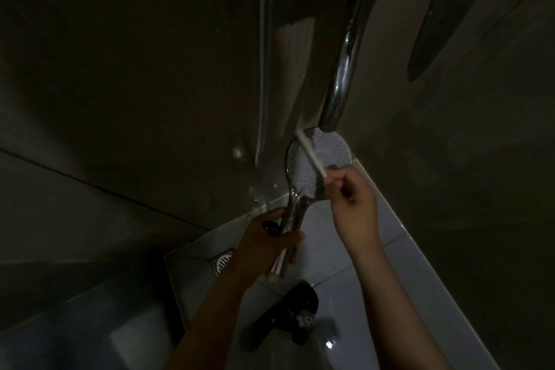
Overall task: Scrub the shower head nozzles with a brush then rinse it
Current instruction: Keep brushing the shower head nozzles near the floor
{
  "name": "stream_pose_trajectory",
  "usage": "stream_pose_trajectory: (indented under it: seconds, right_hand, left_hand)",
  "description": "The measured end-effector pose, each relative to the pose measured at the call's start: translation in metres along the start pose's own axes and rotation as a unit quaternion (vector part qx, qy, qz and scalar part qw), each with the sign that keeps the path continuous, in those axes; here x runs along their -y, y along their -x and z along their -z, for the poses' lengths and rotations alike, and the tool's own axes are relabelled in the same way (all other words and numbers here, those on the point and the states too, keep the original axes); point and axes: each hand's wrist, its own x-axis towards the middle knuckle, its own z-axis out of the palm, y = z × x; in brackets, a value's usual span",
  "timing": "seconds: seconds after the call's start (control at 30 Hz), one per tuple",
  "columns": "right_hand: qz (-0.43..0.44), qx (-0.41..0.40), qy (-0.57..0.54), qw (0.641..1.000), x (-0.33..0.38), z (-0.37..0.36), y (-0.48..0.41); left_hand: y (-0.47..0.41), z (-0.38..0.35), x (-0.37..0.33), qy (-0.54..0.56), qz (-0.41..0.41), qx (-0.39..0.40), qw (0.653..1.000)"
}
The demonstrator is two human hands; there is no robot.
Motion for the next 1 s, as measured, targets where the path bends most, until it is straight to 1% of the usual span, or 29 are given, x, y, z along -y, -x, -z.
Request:
stream_pose_trajectory:
  seconds: [0.03,0.1,0.17,0.27,0.33,0.37,0.4,0.47,0.5,0.53,0.63,0.73,0.83,0.87,0.9,0.97,1.0]
  right_hand:
    - [0.006,0.025,0.01,1.0,0.001,-0.003,0.002]
    - [0.013,0.028,0.027,0.999,0.001,-0.003,0.001]
    - [0.003,-0.009,0.03,0.999,0.001,0.001,-0.006]
    - [-0.045,-0.09,0.041,0.994,-0.001,0.018,-0.021]
    - [-0.055,-0.103,0.042,0.992,-0.001,0.028,-0.024]
    - [-0.044,-0.088,0.036,0.994,0.0,0.029,-0.023]
    - [-0.025,-0.057,0.026,0.998,0.003,0.028,-0.02]
    - [-0.002,0.029,0.015,0.999,0.008,0.018,-0.011]
    - [0.003,0.056,0.018,0.998,0.008,0.014,-0.007]
    - [0.004,0.061,0.023,0.998,0.006,0.012,-0.006]
    - [-0.008,-0.002,0.022,1.0,-0.001,0.02,-0.014]
    - [-0.036,-0.069,0.046,0.996,-0.008,0.032,-0.022]
    - [-0.055,-0.106,0.042,0.992,-0.011,0.041,-0.019]
    - [-0.048,-0.098,0.027,0.994,-0.009,0.042,-0.016]
    - [-0.038,-0.069,0.007,0.997,-0.006,0.042,-0.011]
    - [-0.028,0.032,-0.021,0.999,0.0,0.035,0.0]
    - [-0.023,0.078,-0.016,0.997,0.001,0.031,0.004]
  left_hand:
    - [-0.001,0.0,0.0,-0.001,-0.003,0.001,1.0]
    - [-0.001,0.0,0.0,-0.005,-0.006,0.006,1.0]
    - [0.001,-0.001,-0.001,-0.009,-0.003,0.013,1.0]
    - [0.005,-0.003,0.001,0.002,0.005,0.01,1.0]
    - [0.005,-0.003,0.003,0.007,0.009,-0.008,1.0]
    - [0.003,-0.003,0.003,0.009,0.01,-0.016,1.0]
    - [0.001,-0.003,0.002,0.011,0.01,-0.019,1.0]
    - [-0.001,-0.004,-0.002,0.017,0.01,-0.013,1.0]
    - [-0.001,-0.006,-0.004,0.021,0.008,-0.01,1.0]
    - [-0.001,-0.008,-0.005,0.023,0.009,-0.008,1.0]
    - [0.0,-0.012,-0.005,0.023,0.016,-0.002,1.0]
    - [-0.001,-0.014,0.001,0.014,0.026,-0.007,1.0]
    - [0.0,-0.017,0.002,0.029,0.028,-0.03,0.999]
    - [0.001,-0.017,0.002,0.034,0.027,-0.037,0.998]
    - [0.001,-0.017,0.001,0.036,0.026,-0.04,0.998]
    - [0.001,-0.016,-0.001,0.035,0.021,-0.037,0.998]
    - [0.001,-0.015,-0.002,0.03,0.019,-0.033,0.999]
